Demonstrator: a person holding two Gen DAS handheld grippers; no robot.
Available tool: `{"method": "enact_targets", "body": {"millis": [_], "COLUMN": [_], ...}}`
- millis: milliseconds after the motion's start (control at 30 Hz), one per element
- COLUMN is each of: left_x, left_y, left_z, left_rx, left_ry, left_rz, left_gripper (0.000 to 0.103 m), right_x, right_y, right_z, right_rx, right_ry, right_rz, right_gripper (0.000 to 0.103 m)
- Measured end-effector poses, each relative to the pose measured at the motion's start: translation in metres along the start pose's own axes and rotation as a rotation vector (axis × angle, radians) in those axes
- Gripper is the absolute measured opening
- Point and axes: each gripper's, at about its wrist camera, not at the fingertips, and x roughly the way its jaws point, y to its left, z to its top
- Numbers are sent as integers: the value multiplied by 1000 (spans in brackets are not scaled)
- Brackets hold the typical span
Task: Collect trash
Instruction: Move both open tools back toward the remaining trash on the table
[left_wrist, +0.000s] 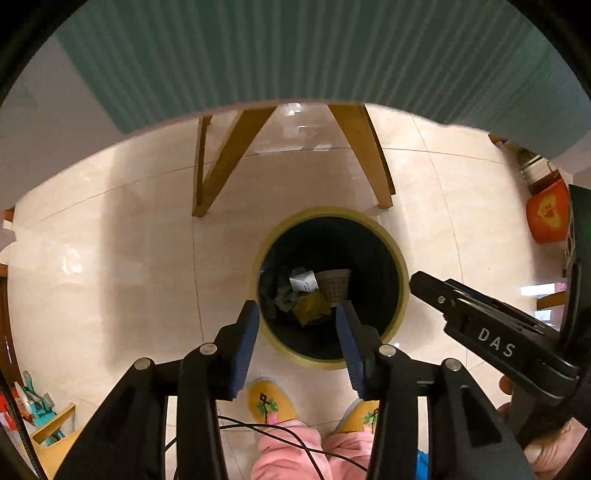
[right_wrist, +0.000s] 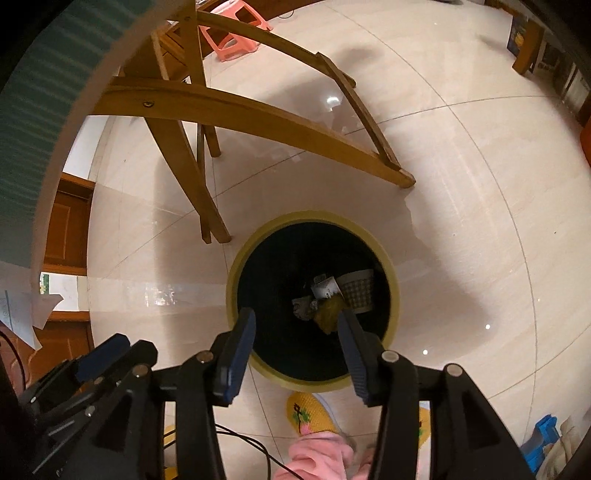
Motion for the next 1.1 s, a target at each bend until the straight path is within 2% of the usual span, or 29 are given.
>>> {"method": "enact_targets", "body": {"millis": [233,467,500,600,633,867,1100], "left_x": [-48,-127,-139,-180,-191,-273,-332], "left_y": [7,10,10,11,12,16,17], "left_z": [0,7,8,14,15,34,56], "left_rx": [-21,-23,-20,-16,-18,-1,48], "left_ry": [-24,-51,-55,-73,-82,-156,-239], "left_rz": [-10,-45,-53,-75,-85,-143,-152], "left_gripper": [42,42,44,61,63,63,64], "right_x": [-41,-117,-132,-168,-179,-253,-311], "right_y": [11,37,42,56,61,101,137], "right_z": [-4,-11,-12,-14,-14,-14,-5], "right_rx": [-5,-30,-34,-47,-55,-121,-193], "right_ry": [-20,-49,-57,-77,-84,-150,-260], "right_rz": [9,23,28,42,46,59,34], "right_gripper": [47,47,47,47,47,47,47]}}
